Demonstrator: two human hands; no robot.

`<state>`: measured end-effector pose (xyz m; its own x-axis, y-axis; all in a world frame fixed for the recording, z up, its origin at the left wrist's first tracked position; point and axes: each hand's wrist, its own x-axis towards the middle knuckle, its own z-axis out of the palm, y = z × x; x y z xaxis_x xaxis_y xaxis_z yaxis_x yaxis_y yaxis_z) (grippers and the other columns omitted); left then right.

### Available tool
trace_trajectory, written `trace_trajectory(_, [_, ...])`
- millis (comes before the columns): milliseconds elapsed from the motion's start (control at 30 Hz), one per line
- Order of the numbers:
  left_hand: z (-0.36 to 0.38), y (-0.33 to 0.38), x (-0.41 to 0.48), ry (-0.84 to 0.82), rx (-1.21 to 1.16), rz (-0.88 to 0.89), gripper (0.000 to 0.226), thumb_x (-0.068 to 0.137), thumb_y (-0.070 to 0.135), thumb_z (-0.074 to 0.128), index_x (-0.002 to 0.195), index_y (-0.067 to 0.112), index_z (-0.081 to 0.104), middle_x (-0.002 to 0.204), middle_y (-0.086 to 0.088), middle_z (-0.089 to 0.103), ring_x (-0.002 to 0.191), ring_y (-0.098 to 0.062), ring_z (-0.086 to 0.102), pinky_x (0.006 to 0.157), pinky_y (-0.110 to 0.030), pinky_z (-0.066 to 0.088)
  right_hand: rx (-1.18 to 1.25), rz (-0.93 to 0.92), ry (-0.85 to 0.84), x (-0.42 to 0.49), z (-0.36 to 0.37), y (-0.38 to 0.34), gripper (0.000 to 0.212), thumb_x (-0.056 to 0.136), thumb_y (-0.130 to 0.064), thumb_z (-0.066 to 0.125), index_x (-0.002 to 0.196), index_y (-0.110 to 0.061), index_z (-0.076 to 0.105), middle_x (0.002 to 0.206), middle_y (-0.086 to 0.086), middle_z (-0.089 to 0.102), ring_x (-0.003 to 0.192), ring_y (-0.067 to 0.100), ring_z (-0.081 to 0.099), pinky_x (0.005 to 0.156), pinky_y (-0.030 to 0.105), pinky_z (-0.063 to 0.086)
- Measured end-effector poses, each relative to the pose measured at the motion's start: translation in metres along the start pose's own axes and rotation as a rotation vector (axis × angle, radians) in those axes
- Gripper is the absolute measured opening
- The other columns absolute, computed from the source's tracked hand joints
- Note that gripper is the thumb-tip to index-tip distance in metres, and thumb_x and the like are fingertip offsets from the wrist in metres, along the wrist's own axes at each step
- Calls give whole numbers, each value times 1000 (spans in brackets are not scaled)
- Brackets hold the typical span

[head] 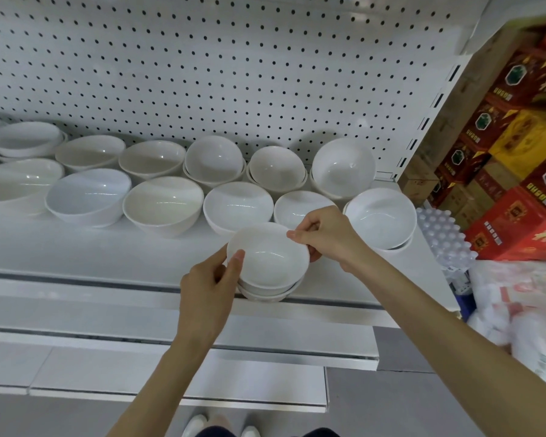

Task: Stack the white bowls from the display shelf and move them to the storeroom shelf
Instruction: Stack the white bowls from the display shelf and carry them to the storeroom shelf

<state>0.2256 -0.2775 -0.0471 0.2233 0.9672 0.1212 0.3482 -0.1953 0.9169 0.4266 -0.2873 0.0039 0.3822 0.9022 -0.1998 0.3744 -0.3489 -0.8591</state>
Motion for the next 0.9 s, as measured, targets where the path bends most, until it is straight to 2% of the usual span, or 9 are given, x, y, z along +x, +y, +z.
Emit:
trace_trajectory(200, [2,-3,0,29,-66,-14,18,96,36,53,104,45,67,54,-5,36,51,-11,36,55,-33,40,-106,-125,70,-5,-1,5,24,78,-22,78,92,-8,65,65,1,58,48,9,55,43,16,45])
trace_trajectory(300, [1,-5,0,35,-84,-26,16,95,40,54,103,52,62,54,-7,37,52,-11,37,56,-38,45,-237,-355,322,-7,-28,9,27,79,-25,77,100,-15,63,61,-6,51,52,5,49,54,13,40])
trace_trajectory(400, [0,-6,0,39,-84,-33,17,94,46,55,108,50,64,56,-16,40,52,-9,39,57,-41,48,-462,-470,595,-10,-76,19,30,83,-28,72,107,-13,63,60,-7,44,58,5,48,64,31,46])
trace_trajectory(467, [2,-6,1,44,-73,-33,24,95,42,53,114,41,67,57,-17,40,52,-9,39,58,-44,49,-564,-414,629,-11,-103,29,34,86,-34,68,113,-15,61,59,-6,40,62,15,52,66,36,50])
trace_trajectory(533, [4,-6,0,54,-77,-35,28,95,40,51,116,34,69,56,-15,41,51,-7,39,58,-45,50,-657,-328,605,-11,-116,39,42,87,-42,64,120,-17,58,60,-5,44,64,18,53,64,34,47])
trace_trajectory(633, [6,-6,-1,62,-87,-36,29,94,43,50,112,32,70,55,-13,44,51,-8,40,58,-48,51,-763,-201,569,-8,-123,51,51,87,-52,58,129,-23,51,87,6,64,87,30,62,72,36,47])
trace_trajectory(733, [7,-5,-2,64,-73,-20,30,95,40,47,115,33,68,46,3,39,49,-9,38,55,-39,45,-830,-89,524,-3,-126,61,55,87,-58,54,131,-27,47,102,11,67,99,37,62,78,41,48])
trace_trajectory(800, [7,-4,-3,66,-57,-13,35,94,43,44,122,35,64,44,4,39,46,-8,38,54,-31,41,-834,-67,510,0,-126,67,55,86,-59,56,131,-28,47,105,12,67,101,39,61,80,43,50])
trace_trajectory(900, [8,-4,-4,72,-56,-9,36,96,42,43,123,32,66,44,4,36,46,-8,37,52,-29,41,-746,-48,499,3,-129,73,55,87,-56,56,133,-28,47,101,14,68,100,38,62,83,45,52])
